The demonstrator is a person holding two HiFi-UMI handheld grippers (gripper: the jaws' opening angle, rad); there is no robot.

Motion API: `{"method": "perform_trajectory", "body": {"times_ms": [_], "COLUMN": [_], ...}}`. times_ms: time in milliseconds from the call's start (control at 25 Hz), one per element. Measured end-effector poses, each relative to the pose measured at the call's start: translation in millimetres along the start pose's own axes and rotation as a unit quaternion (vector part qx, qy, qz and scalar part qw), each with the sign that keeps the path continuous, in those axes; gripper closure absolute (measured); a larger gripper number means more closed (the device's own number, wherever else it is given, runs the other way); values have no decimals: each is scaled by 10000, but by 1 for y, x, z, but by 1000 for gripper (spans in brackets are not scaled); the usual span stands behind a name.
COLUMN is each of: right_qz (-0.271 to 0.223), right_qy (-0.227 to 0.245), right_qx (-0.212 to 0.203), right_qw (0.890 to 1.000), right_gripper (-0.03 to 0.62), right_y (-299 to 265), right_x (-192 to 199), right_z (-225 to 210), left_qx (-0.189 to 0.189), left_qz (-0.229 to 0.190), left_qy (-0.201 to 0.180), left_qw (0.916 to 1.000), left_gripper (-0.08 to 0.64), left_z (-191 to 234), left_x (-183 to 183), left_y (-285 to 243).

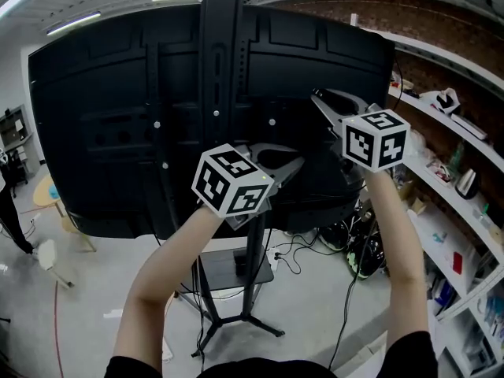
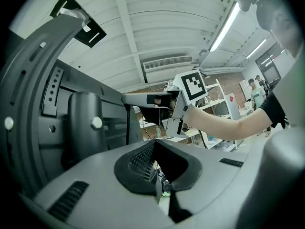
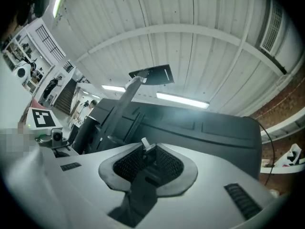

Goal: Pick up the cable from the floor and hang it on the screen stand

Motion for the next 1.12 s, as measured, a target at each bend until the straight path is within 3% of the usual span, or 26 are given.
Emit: {"method": "perform_trajectory", "body": {"times_ms": [360,640,880,1120], "right_qz": [31,19,-55,28], "right_qy": [141,269,759,1371], "right_qx": [-47,-59,-131,-196], "right_qw": [9999,9996,9970,9904], "right_gripper": [491,492,492,492], "right_y": [-27,-47,-63,-71], "right_x": [-48,-85,-125,-128], "right_z": [-4,-4,25,73], "left_qx": [-280,-509,-614,-706], "left_qz": [-358,-441,-492,-497], "left_qy": [-119,-170,-83,-113], "left_qw": [9989,9976,9969,9962], "left_gripper": [552,552,552,552], "left_z": [29,43,51,51], "left_x": [-46,-55,-51,-40], "left_y": [32,53,71,86]}}
Point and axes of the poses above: the fingertips, and each gripper's own axes: y backward along the fingers, z to its left, x out of its underside, the point moved 9 cm from there along y, backward along the fingers, and after that the axes turned 15 degrees about z, right-handed, at the moved point
